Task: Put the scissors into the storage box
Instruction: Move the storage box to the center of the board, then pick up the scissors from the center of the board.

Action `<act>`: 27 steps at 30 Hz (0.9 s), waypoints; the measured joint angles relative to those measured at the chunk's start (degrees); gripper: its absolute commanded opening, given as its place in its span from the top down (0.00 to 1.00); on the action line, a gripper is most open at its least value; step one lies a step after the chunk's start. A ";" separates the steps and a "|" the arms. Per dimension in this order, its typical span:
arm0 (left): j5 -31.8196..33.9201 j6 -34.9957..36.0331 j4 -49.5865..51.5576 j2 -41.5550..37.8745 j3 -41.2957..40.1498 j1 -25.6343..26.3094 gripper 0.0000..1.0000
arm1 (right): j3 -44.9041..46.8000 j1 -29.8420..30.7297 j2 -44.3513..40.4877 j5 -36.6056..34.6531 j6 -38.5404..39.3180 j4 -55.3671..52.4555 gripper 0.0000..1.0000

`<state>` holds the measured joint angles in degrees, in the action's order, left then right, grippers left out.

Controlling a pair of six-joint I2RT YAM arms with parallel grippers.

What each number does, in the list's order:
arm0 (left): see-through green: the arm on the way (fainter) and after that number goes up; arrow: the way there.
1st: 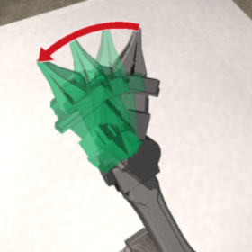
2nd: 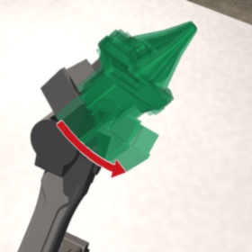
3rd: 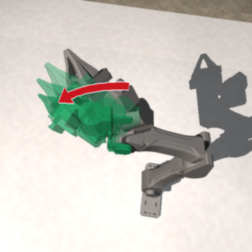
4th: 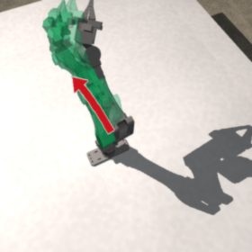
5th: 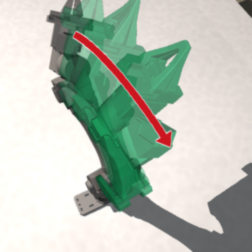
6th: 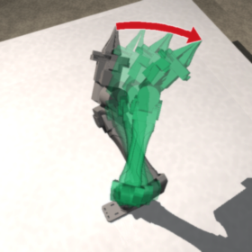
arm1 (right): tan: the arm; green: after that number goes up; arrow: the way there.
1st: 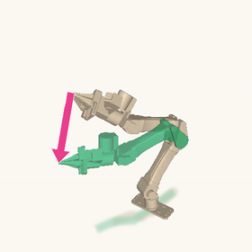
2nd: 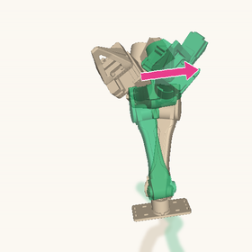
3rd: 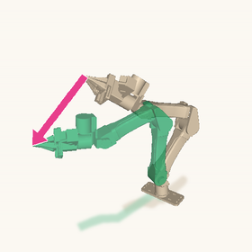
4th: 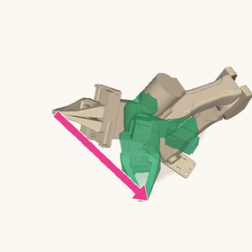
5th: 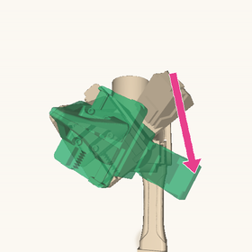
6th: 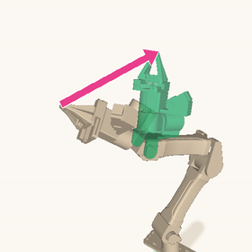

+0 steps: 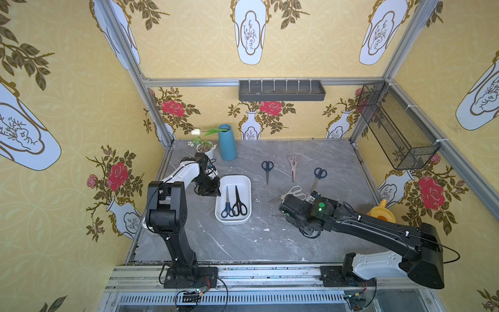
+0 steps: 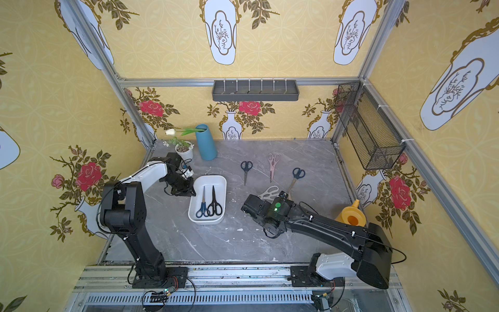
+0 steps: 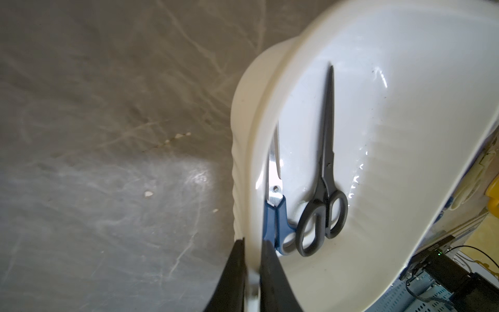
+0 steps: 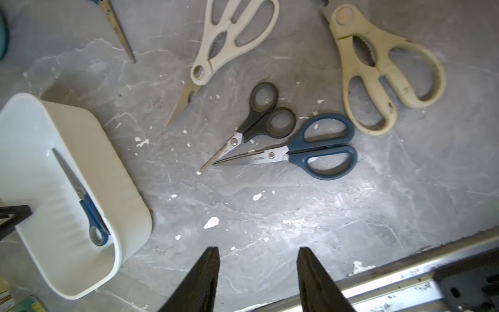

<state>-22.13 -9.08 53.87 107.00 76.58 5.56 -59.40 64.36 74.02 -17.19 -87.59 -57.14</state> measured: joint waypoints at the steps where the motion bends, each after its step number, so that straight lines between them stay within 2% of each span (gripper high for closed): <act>1: -0.22 0.00 -0.02 0.31 0.26 0.57 0.74 | 0.59 -0.83 -0.24 0.50 0.74 -0.37 0.47; 3: -0.46 -0.26 -0.28 0.74 0.57 1.33 0.65 | 1.90 -3.13 -0.90 1.51 2.36 -0.94 0.47; 7: -0.76 -0.59 0.07 -0.57 1.53 1.55 0.55 | 2.84 -9.35 -1.49 4.15 8.70 0.83 0.47; 9: -0.70 -0.22 0.33 -3.39 1.90 1.57 0.51 | 2.56 -13.55 -0.61 6.27 14.10 3.08 0.47; 12: -0.35 1.81 1.03 -9.70 2.27 1.29 0.49 | 0.59 -19.15 1.68 8.96 24.70 6.29 0.47; 15: -0.39 4.90 2.82 -15.72 2.38 -0.20 0.50 | -0.37 -22.21 2.71 11.67 40.22 10.80 0.49; 19: -2.34 9.33 6.36 -23.32 -1.25 -6.40 0.51 | 0.33 -25.66 3.06 18.80 69.61 14.19 0.56; 22: -5.01 12.11 9.29 -27.19 -5.29 -12.85 0.52 | 0.42 -34.10 5.18 24.76 91.56 13.73 0.58; 27: -9.84 14.43 12.46 -33.20 -8.20 -22.93 0.52 | 0.00 -44.35 12.00 31.93 117.42 11.56 0.59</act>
<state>-31.97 5.34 66.32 73.80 68.38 -17.37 -59.40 20.01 86.02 14.74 29.82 -45.58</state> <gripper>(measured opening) 0.484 0.404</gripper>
